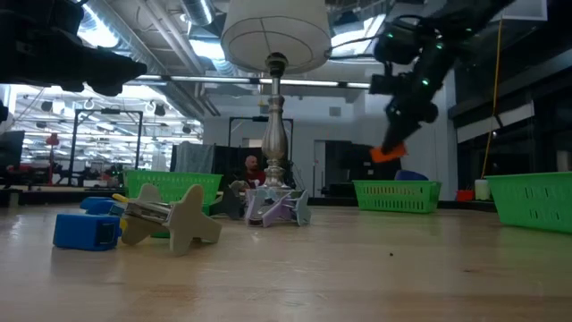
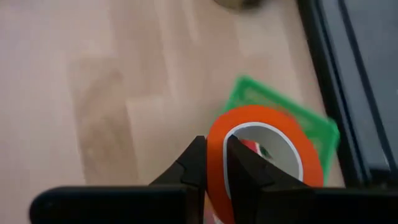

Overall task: Pick and place Stapler, Stapler remover, tape
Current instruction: Put the orange tape into the top right green bin

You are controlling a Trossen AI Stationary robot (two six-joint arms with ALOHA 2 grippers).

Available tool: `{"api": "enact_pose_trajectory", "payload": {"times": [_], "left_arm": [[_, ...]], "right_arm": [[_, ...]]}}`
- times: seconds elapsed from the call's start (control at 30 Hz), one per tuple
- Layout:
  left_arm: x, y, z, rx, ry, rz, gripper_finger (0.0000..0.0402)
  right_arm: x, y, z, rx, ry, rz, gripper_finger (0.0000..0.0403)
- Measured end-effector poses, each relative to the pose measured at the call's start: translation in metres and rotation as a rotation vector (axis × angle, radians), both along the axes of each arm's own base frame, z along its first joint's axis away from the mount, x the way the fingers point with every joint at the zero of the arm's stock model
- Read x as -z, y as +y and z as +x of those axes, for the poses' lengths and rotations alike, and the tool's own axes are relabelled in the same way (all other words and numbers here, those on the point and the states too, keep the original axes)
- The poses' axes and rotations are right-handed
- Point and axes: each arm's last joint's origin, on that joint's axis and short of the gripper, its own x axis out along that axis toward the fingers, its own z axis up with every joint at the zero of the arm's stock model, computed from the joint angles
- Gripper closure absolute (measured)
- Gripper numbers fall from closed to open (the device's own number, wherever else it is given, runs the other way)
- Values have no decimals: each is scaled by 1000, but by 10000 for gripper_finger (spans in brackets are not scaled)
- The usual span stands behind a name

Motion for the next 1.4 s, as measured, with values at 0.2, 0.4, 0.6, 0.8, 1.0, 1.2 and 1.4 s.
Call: {"api": "enact_pose_trajectory", "payload": {"times": [0.2,0.4,0.6,0.8,1.0,1.2,1.4], "left_arm": [[0,0,0,0,0,0,245],[0,0,0,0,0,0,245],[0,0,0,0,0,0,245],[0,0,0,-1,0,0,245],[0,0,0,-1,0,0,245],[0,0,0,-1,0,0,245],[0,0,0,-1,0,0,245]], "right_arm": [[24,3,-15,69,25,-19,353],[33,0,-16,102,23,-153,352],[32,-3,-17,138,56,-231,351],[31,-3,-17,163,74,-267,344],[31,-4,-17,164,74,-268,300],[31,-4,-17,167,66,-269,259],[31,-3,-16,138,42,-225,240]]}}
